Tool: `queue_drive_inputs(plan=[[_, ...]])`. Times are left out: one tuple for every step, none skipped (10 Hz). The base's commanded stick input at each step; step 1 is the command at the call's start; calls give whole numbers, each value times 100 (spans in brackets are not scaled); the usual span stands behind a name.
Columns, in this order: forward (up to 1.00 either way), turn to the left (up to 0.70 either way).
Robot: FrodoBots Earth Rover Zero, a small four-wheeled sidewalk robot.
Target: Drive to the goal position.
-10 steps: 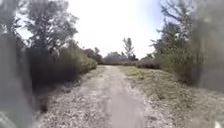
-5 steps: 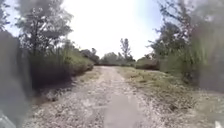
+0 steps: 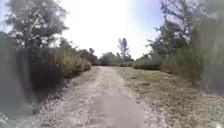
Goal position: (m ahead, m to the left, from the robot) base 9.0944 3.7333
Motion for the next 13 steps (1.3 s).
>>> queue_drive_inputs(plan=[[70, 0], [70, 0], [70, 0], [70, 0], [70, 0], [70, 0], [70, 0], [70, 0], [70, 0], [70, 0], [70, 0], [70, 0], [70, 0]])
